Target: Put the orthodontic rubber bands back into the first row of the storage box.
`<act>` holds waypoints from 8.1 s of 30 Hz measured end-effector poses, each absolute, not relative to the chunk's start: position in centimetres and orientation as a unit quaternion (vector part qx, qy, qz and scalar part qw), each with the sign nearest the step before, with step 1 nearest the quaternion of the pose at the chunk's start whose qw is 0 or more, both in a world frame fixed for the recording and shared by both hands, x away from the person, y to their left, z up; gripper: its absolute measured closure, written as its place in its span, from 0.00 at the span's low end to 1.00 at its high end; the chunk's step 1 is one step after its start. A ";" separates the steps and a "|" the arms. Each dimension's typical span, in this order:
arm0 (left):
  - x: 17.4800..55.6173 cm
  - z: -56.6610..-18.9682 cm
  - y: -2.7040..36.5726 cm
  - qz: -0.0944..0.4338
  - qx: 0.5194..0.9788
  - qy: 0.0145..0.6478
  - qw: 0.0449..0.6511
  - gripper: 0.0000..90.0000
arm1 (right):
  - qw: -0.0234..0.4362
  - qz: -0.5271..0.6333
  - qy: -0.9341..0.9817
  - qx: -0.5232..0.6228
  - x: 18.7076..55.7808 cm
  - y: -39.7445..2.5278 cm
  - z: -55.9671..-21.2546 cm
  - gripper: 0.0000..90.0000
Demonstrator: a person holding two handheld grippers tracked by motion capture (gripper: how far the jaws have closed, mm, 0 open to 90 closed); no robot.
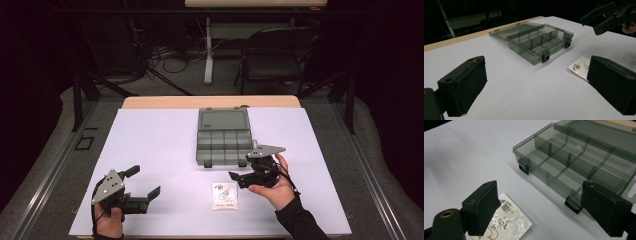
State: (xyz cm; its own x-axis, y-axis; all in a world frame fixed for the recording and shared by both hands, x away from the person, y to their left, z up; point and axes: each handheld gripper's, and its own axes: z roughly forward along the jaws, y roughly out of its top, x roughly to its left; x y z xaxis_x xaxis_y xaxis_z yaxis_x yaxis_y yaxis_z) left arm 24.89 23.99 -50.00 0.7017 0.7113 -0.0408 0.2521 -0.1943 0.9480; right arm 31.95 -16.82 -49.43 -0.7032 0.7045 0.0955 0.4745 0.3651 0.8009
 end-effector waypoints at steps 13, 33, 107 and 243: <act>25.0 -50.0 24.0 0.208 0.745 0.325 0.545 0.03 | 0.122 0.408 0.832 0.354 32.2 -16.6 -51.2 0.38; 25.2 -50.1 24.1 0.200 0.748 0.329 0.540 0.03 | 0.094 0.391 0.848 0.345 31.7 -15.8 -53.9 0.52; 25.4 -50.4 24.0 0.191 0.755 0.333 0.531 0.03 | 0.104 0.342 0.894 0.272 31.2 -15.2 -54.7 1.00; 25.6 -50.5 24.1 0.190 0.753 0.340 0.531 0.03 | 0.219 0.357 0.841 0.343 44.6 -17.4 -46.1 1.00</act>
State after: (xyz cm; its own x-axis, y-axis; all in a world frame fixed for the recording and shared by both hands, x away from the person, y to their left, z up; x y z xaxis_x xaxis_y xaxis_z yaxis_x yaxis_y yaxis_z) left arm 25.59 24.13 -50.53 0.6968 0.7134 -0.0746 0.3103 -0.2061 0.9280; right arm 44.63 -17.36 -46.08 -0.6689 0.7332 -0.1224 0.4208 0.5093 0.7507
